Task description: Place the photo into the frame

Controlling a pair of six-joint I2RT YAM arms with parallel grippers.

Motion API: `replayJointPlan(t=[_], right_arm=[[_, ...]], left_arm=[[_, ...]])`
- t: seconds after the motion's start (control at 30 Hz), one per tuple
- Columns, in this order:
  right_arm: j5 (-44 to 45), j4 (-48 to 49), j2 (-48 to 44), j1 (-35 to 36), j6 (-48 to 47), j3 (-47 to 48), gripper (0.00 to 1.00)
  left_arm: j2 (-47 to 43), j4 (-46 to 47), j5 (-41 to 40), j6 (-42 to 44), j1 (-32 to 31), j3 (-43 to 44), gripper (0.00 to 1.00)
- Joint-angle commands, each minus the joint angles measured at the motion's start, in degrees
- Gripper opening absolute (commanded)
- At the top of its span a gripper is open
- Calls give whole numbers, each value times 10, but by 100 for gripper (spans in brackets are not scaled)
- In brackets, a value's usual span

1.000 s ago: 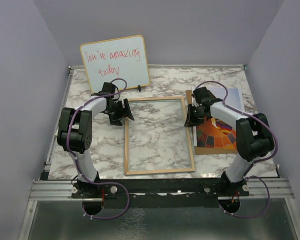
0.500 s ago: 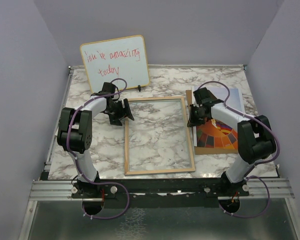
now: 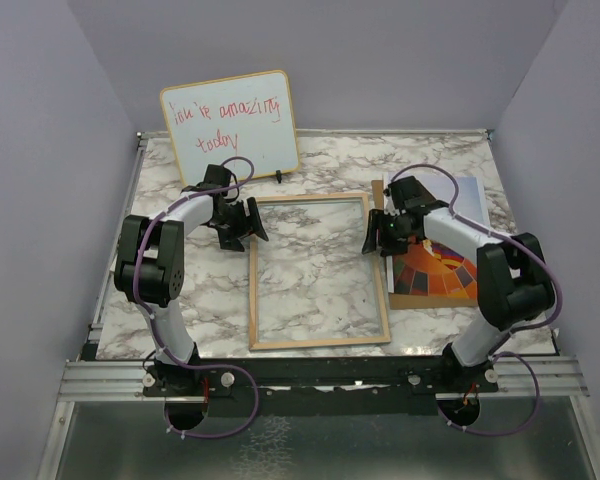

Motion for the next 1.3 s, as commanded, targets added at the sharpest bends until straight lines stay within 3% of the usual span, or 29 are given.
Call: replayJointPlan(t=[0.0,0.17,0.33,0.47,0.7,0.93,1.03,1.2,1.27], right_arm=[[-31,-5,42,0,-22,13,63],[-25,-24,64,0,-33,22,65],[8,-34,59,0,-25,13,37],[11,-22,39,-1,-20,-1,30],[10,-1,1,-18,-8,-27,26],[-16,22,-11,-40,-9,-55,9],[-50,49,-23,-42,-2,-70,16],[-78,85,-30,-49,16,-91,48],[-94,100,-28,-55,18,-101,55]], left_arm=[[21,8,-16,13,-6,-23,77],[24,8,-15,14,-6,-20,77],[26,8,-15,14,-6,-17,77],[28,8,-15,14,-6,-16,77],[29,7,-21,16,-6,-15,77],[31,7,-22,17,-6,-13,77],[32,6,-18,18,-6,-10,78],[36,6,-9,18,-6,-6,78],[38,6,-6,18,-6,-5,78]])
